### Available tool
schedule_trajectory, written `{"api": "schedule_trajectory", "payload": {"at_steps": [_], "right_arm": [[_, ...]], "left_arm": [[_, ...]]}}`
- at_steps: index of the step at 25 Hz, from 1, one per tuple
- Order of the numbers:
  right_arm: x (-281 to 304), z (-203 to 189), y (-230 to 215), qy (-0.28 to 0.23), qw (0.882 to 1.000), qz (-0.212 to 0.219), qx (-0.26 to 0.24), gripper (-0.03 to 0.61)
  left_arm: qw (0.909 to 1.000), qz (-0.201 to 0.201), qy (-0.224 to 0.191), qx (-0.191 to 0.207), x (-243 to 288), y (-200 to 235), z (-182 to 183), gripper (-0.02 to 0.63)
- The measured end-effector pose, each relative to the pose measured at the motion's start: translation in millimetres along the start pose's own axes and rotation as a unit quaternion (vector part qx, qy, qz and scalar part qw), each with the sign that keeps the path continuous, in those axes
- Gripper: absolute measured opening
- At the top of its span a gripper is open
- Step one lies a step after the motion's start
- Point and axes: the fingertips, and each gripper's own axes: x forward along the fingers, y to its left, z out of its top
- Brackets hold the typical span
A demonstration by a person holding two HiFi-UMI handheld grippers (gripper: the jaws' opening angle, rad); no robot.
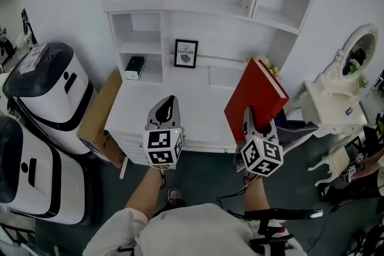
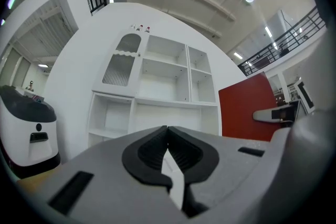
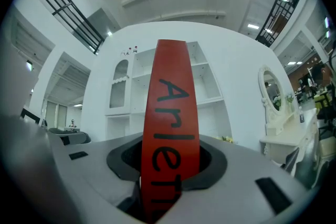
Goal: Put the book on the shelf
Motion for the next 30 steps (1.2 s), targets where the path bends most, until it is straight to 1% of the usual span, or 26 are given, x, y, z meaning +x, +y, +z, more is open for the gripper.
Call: {"api": "schedule_trajectory", "payload": {"at_steps": [7, 15, 25, 30], "right_arm": [[62, -9, 8, 0.006, 1.000, -0.007, 0.001, 0.173], [120, -12, 22, 0.005, 1.000, -0.012, -0.008, 0.173], [167, -23, 29, 0.007, 0.999, -0.033, -0.021, 0.173], [176, -30, 25, 0.015, 0.999, -0.043, -0.024, 0.173]], "left_arm": [[0.9999, -0.009, 0.006, 0.010, 55, 30, -1, 0.008], [0.9999, -0.014, 0.005, 0.008, 104, 68, -3, 0.009], [0.9996, -0.025, 0.012, 0.006, 147, 97, -15, 0.008], [0.9992, -0.030, 0.024, -0.006, 161, 99, -29, 0.008]]}}
